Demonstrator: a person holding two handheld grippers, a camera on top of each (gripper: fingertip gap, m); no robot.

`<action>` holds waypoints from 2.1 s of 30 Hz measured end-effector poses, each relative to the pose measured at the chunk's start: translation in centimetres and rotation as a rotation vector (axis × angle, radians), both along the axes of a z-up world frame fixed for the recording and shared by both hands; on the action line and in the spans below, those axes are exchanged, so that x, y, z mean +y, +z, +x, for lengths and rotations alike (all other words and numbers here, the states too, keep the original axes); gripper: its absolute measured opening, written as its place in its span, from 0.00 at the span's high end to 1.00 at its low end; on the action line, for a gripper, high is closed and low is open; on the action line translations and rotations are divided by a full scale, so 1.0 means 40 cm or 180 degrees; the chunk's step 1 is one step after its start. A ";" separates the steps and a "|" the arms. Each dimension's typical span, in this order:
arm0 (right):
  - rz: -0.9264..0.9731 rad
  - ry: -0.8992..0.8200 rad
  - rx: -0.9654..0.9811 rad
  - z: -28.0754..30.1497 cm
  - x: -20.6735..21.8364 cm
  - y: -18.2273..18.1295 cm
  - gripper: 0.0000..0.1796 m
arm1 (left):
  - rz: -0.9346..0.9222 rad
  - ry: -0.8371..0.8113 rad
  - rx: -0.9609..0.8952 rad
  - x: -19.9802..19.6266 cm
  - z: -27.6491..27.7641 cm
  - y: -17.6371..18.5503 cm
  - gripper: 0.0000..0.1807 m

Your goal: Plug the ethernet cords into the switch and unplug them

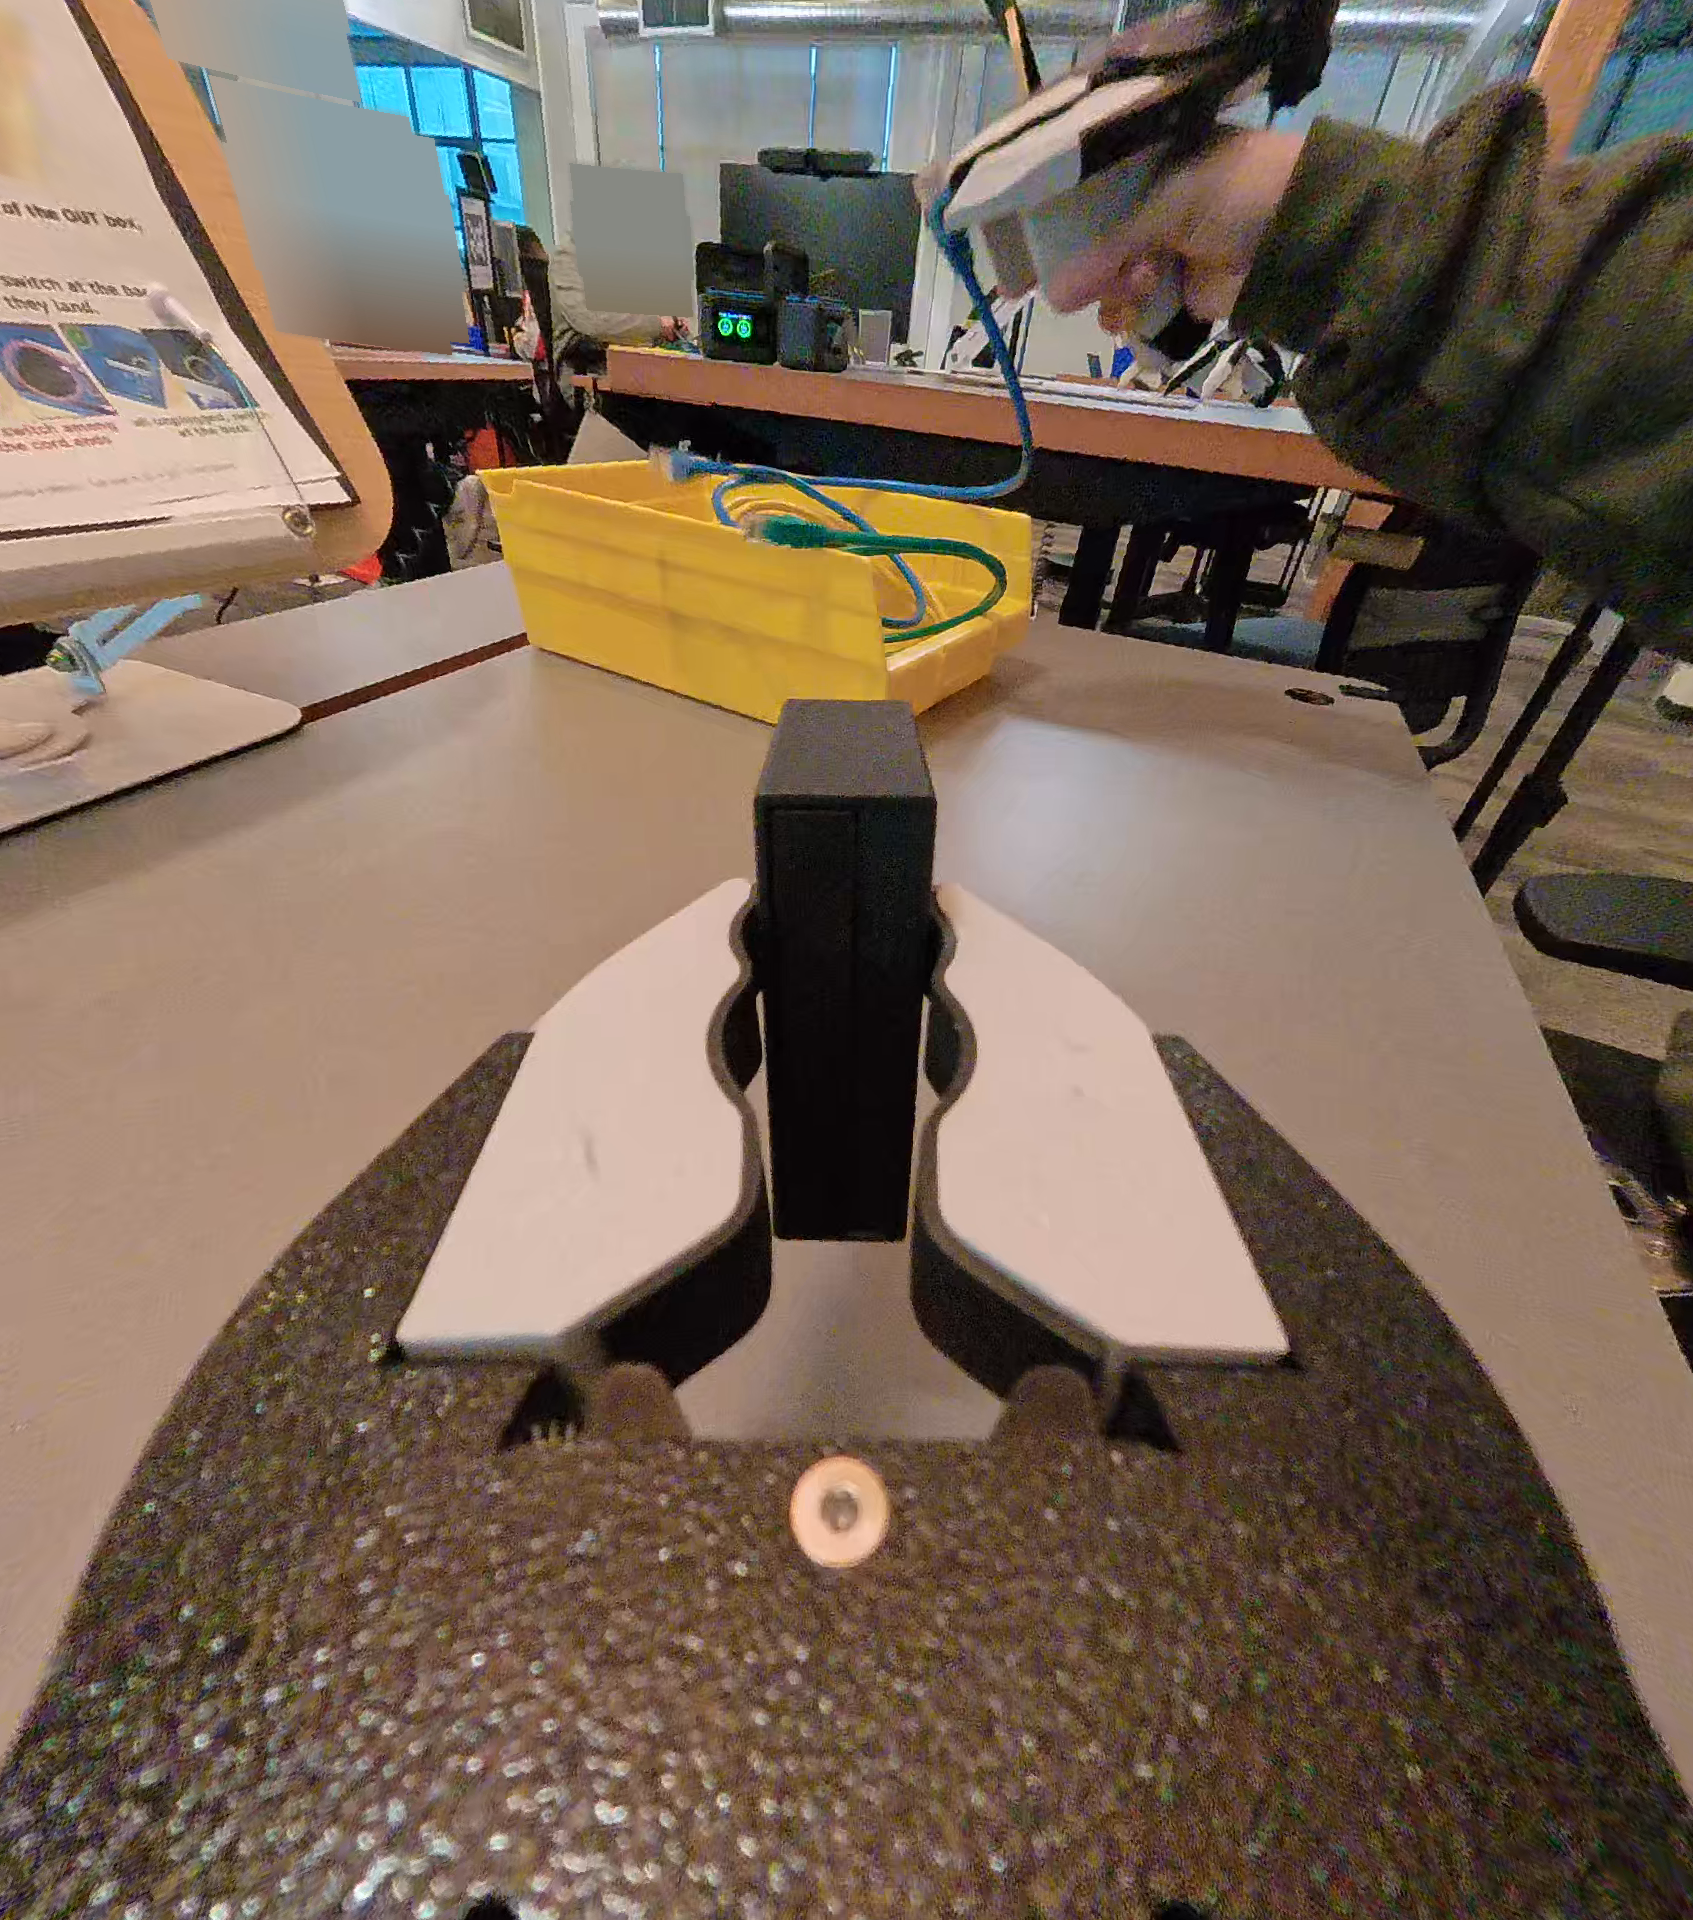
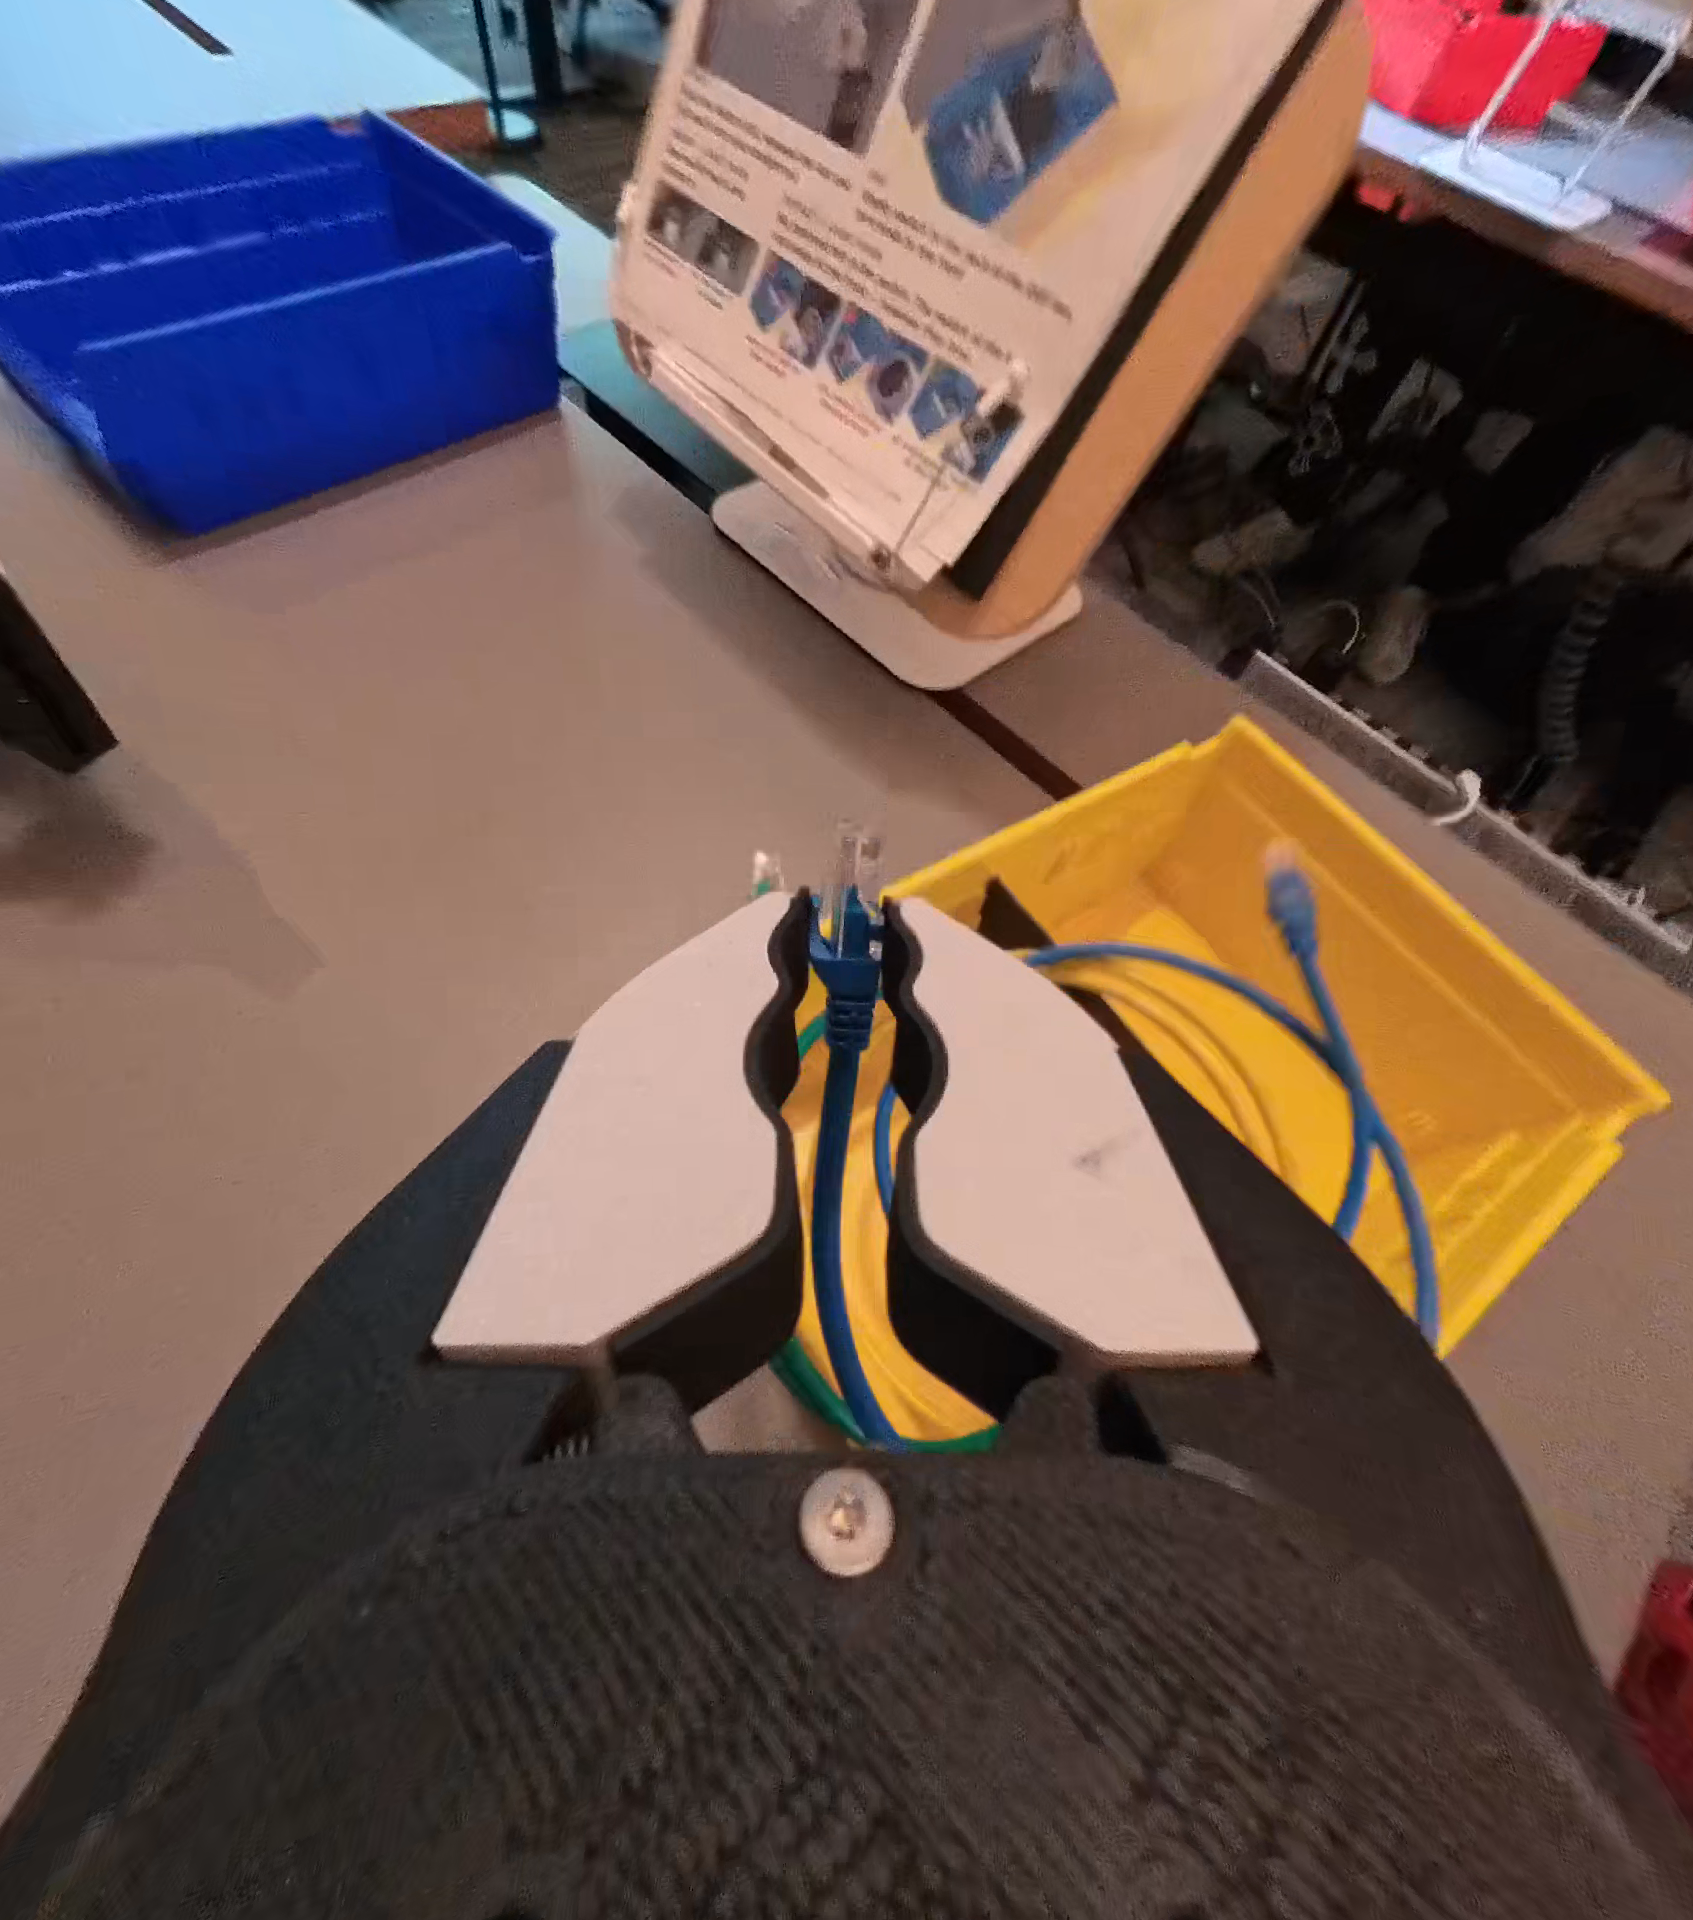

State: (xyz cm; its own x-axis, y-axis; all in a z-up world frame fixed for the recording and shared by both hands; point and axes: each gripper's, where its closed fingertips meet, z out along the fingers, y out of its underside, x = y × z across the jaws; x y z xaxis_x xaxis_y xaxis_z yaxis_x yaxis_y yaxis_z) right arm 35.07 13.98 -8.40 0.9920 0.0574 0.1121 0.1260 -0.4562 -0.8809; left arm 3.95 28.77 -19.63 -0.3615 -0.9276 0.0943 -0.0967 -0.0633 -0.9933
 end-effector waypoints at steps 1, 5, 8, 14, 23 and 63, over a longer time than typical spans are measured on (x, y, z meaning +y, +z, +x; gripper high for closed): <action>-0.0019 -0.0079 0.0082 0.014 -0.006 -0.037 0.92 | -0.0023 -0.0011 -0.0010 -0.001 0.001 0.000 0.85; -0.0206 -0.0092 0.0100 0.024 -0.010 -0.146 0.92 | -0.0041 -0.0075 0.0038 -0.014 0.007 -0.015 0.85; -0.0329 0.0032 0.0034 -0.001 0.000 -0.157 0.78 | 0.0000 -0.0105 0.0111 -0.030 0.012 -0.024 0.85; 0.0488 0.0780 -0.0324 -0.254 0.075 0.018 0.60 | -0.0376 -0.0210 0.0130 -0.055 0.031 -0.007 0.85; 0.0654 0.1455 -0.0282 -0.710 0.275 -0.212 0.61 | -0.1446 -0.0053 -0.0528 -0.047 0.036 0.120 0.85; -0.0189 -0.0300 -0.1238 0.214 0.198 -0.066 0.65 | -0.0972 0.0881 -0.0409 0.051 0.040 0.085 0.66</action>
State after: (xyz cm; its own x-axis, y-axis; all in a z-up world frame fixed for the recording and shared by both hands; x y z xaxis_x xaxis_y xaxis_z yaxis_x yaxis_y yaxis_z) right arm 43.62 21.92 -11.04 0.8775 -0.0142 0.4795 0.3999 -0.5304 -0.7475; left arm 5.56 30.80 -16.24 -0.1297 -0.9278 0.3499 0.0886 -0.3623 -0.9278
